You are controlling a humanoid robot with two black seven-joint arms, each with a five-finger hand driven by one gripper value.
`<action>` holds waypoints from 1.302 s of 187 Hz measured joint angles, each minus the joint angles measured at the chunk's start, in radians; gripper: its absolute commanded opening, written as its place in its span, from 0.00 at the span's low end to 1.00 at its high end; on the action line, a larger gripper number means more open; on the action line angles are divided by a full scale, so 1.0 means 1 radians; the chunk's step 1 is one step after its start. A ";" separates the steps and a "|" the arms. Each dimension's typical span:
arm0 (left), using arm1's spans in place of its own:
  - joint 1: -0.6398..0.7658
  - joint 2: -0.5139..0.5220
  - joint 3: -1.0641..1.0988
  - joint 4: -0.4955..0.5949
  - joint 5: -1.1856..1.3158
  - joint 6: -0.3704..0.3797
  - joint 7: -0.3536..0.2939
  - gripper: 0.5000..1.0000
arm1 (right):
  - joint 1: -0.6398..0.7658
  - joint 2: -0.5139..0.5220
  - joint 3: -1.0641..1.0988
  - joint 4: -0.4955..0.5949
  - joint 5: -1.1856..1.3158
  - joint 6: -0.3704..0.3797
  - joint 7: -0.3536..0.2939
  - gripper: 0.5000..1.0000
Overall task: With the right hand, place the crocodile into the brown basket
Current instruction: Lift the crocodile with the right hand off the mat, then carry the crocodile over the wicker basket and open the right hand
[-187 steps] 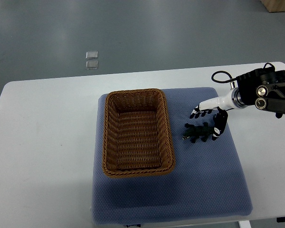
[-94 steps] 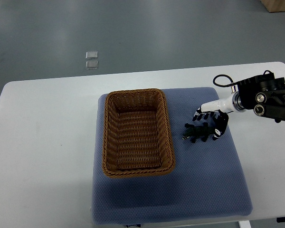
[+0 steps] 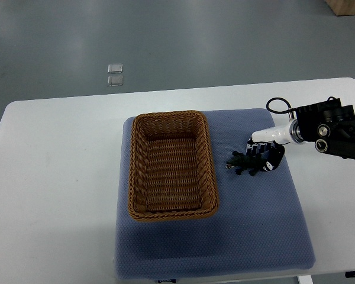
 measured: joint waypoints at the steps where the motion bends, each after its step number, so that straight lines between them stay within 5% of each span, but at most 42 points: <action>1: 0.000 0.000 0.000 0.000 0.000 0.000 0.000 1.00 | 0.000 0.000 0.000 0.000 0.000 0.000 0.000 0.09; 16: 0.002 0.000 0.000 0.001 0.000 0.000 0.000 1.00 | -0.002 0.000 0.000 -0.001 -0.005 -0.001 0.002 0.00; 102: 0.002 0.000 0.002 0.001 0.000 0.000 0.000 1.00 | 0.059 -0.037 0.013 -0.001 0.005 0.028 0.003 0.00; 187: 0.002 0.000 0.003 -0.001 0.000 0.000 0.000 1.00 | 0.200 -0.111 0.052 0.016 0.013 0.144 0.004 0.00; 244: 0.002 0.000 0.004 -0.002 0.000 0.000 0.000 1.00 | 0.258 -0.067 0.147 0.020 0.015 0.235 0.004 0.00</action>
